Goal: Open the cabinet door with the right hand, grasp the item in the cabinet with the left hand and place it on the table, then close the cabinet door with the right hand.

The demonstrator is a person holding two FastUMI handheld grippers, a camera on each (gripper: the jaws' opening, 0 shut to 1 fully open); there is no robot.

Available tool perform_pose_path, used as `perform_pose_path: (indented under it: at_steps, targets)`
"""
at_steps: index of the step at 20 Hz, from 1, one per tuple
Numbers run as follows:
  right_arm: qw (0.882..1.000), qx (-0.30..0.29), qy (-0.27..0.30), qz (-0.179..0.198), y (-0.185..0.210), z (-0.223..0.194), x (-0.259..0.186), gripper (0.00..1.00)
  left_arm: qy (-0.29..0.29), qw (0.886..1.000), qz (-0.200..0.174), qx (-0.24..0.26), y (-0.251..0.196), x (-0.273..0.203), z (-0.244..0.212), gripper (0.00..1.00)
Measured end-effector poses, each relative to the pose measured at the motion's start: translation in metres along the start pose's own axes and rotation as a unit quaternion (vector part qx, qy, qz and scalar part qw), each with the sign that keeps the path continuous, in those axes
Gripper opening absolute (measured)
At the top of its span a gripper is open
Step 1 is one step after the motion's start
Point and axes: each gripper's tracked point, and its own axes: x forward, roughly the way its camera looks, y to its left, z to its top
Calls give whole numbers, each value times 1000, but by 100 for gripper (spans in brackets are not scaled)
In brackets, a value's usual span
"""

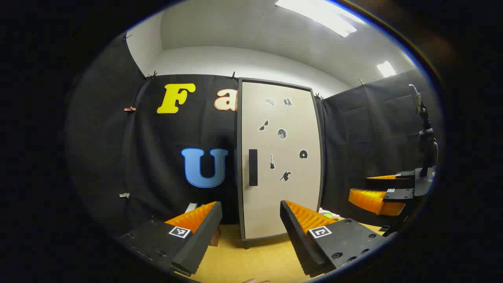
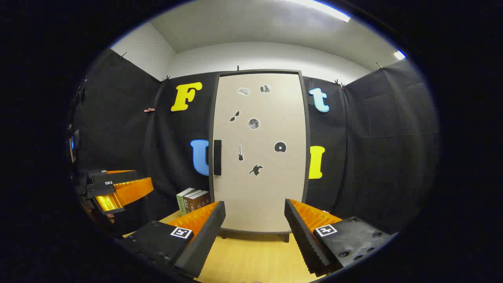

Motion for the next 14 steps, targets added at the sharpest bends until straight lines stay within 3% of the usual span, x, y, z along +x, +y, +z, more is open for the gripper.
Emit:
perform_pose_path:
  at_steps: [9, 14]
  targets:
    - [1000, 2, -2, 9, 8, 2, 3, 97, -2, 1000, -5, 0, 0, 2, -2, 94]
    - [1000, -17, -7, -7, 5, 3, 4, 97, -2, 1000, 1, 1, 7, 1, -1, 94]
